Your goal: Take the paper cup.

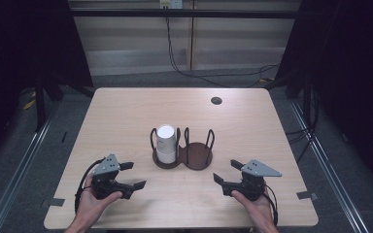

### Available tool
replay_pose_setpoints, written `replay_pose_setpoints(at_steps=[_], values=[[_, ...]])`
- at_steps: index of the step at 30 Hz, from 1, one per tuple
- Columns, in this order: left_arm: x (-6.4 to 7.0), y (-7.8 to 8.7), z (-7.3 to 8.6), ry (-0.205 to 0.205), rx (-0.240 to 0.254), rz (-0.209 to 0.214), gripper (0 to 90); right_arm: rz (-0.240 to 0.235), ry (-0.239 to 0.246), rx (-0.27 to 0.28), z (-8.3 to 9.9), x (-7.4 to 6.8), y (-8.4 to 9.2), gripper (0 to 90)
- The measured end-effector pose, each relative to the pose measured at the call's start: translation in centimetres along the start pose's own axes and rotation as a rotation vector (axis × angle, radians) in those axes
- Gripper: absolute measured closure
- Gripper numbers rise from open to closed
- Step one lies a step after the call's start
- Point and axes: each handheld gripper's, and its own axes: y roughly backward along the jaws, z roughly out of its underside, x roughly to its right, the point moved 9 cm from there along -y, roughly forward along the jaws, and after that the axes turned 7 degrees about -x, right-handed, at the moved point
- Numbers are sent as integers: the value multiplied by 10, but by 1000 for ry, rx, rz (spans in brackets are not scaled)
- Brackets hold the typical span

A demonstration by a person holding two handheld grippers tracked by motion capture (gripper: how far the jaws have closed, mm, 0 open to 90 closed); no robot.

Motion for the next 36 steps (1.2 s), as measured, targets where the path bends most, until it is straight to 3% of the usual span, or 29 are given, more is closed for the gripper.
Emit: replay_pose_setpoints(at_steps=[5,9,11,15,20,24,26,31,34,36], values=[[2,0,-6,0,8,6,167,-34,-23,-24,0,-1,-2,148],[10,0,-11,-16,3,72,234,-45,-24,-19,-1,-3,-2,165],[13,1,-15,-44,7,70,280,-51,-20,-32,0,-4,-2,197],[22,2,-19,-18,15,135,336,-59,-5,-36,1,-7,-2,184],[27,4,-25,-30,36,166,402,-52,9,-37,1,-8,-2,180],[28,8,-31,-69,52,168,421,-46,17,-38,1,-9,-2,181],[29,13,-38,-56,89,183,413,-49,20,-40,1,-10,-1,182],[24,19,-47,-71,82,161,415,-52,19,-41,1,-12,-1,176],[25,21,-51,-63,74,169,454,-55,20,-41,1,-12,-1,173],[23,22,-54,-59,72,146,454,-65,14,-43,1,-13,-1,173]])
